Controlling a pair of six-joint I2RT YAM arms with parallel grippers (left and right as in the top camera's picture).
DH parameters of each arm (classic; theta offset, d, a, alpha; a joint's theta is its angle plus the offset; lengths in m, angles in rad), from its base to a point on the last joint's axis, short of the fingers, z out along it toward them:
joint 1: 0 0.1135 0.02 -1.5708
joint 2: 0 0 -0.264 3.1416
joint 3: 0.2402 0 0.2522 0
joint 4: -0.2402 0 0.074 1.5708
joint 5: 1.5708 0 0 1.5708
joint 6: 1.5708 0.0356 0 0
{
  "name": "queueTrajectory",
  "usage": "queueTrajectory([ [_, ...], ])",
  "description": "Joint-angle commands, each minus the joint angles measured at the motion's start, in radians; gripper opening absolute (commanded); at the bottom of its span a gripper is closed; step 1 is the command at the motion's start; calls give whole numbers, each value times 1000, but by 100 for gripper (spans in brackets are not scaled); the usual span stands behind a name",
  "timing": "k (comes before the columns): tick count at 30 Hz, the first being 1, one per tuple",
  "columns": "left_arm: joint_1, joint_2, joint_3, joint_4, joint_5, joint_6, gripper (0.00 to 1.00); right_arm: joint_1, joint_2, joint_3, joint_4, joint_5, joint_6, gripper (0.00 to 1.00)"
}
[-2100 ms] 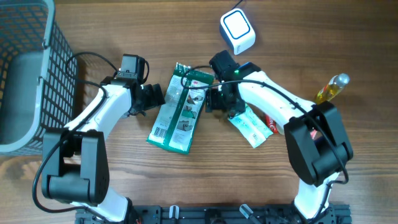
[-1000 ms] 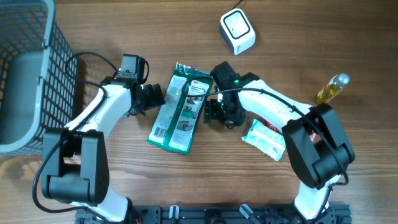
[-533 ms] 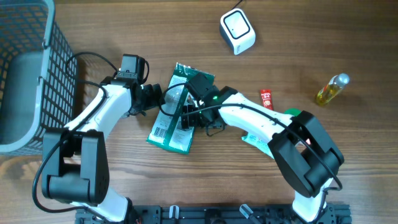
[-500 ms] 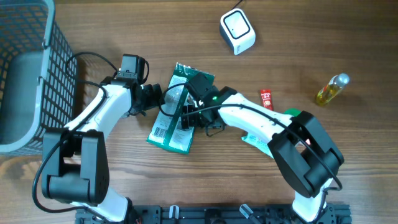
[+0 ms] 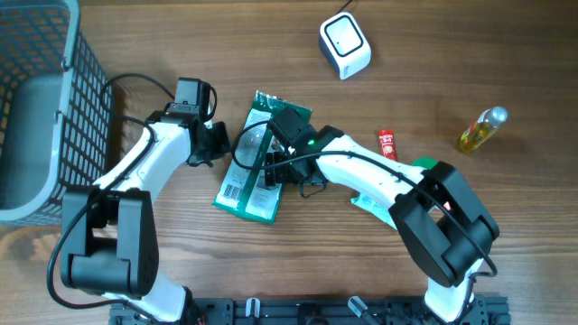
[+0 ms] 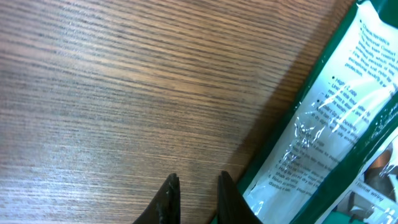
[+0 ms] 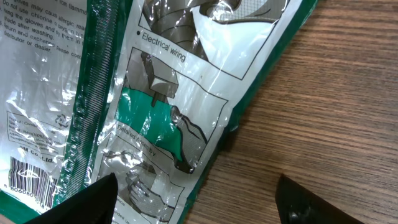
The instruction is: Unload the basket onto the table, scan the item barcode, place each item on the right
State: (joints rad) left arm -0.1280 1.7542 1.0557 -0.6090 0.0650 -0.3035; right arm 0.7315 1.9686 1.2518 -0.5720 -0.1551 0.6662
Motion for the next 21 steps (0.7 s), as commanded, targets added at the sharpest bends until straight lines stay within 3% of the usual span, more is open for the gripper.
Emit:
queueTrajectory([
  [1,1,-3,8,16,-14,92,4,-8,21,-17,-16,43,13,82],
  [14,-68,-2,-91,90,62,87,4,-129,21,-17,-32,-237,-119,83],
  [21,-157,58,-97,56,65,56,4,-155,21,-26,-56,-238,-142,83],
])
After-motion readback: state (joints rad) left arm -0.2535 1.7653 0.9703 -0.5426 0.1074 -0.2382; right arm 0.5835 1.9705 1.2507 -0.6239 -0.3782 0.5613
